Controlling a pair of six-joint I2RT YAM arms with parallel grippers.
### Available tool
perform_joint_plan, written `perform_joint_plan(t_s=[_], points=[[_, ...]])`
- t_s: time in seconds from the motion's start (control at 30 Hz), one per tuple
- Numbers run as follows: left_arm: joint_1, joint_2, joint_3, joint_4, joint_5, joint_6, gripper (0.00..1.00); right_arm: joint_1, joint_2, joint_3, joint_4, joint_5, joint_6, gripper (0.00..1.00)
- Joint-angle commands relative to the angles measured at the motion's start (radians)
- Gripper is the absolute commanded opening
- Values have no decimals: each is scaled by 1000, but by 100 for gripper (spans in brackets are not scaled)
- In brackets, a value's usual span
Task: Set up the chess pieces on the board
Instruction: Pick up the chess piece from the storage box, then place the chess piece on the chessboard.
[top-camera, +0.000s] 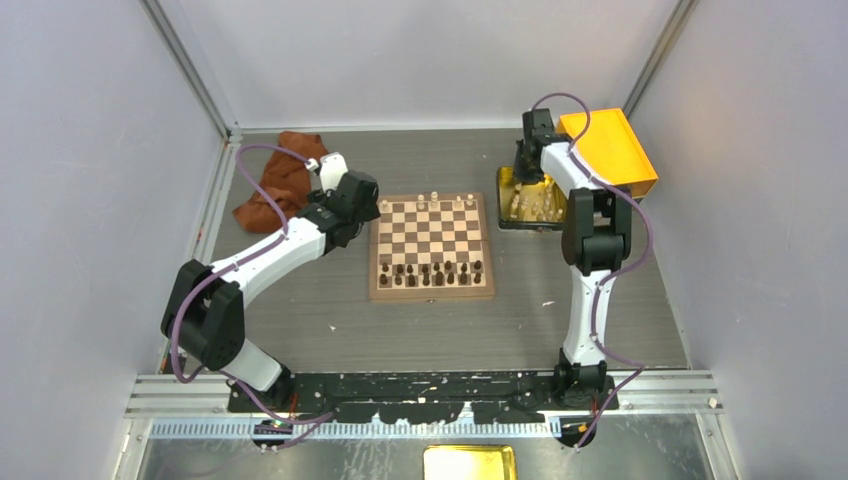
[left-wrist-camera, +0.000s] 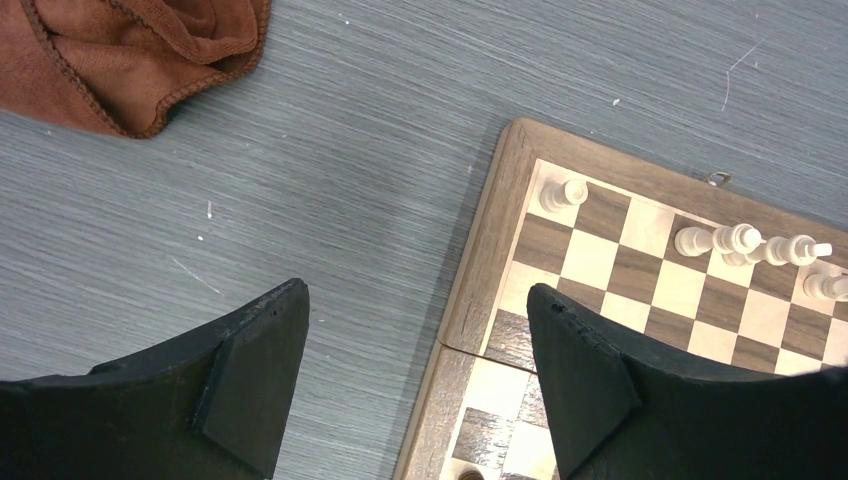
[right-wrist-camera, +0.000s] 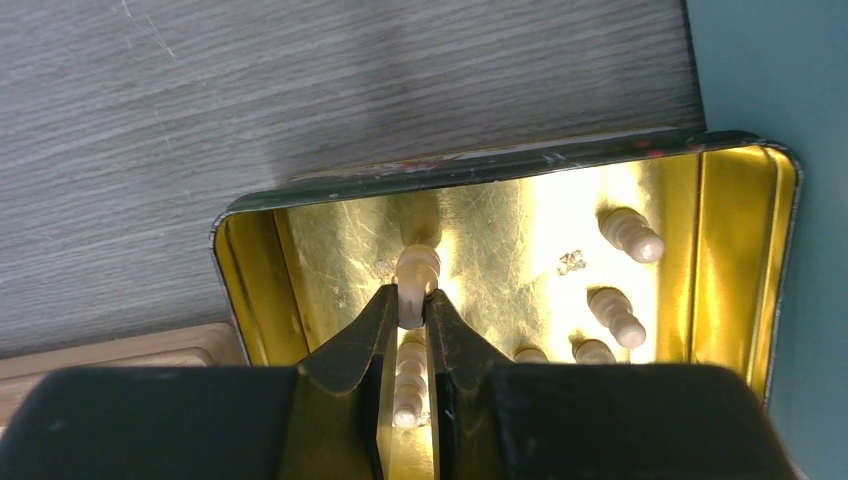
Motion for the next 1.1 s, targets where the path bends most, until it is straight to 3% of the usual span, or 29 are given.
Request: perform_joint_plan(t_s=[0.0, 0.37, 0.67, 1.07], points=[[-3, -20, 35, 22, -32, -1, 81, 6, -97, 2, 71, 20, 14, 1], [-2, -26, 32, 18, -35, -6, 81, 55, -154, 3, 70, 25, 15, 1], [-3, -68, -5, 12, -42, -26, 81, 257, -185, 107, -21, 87, 3, 1], [-2, -187, -83, 12, -65, -44, 81, 472, -96, 308, -140, 90, 27, 1]])
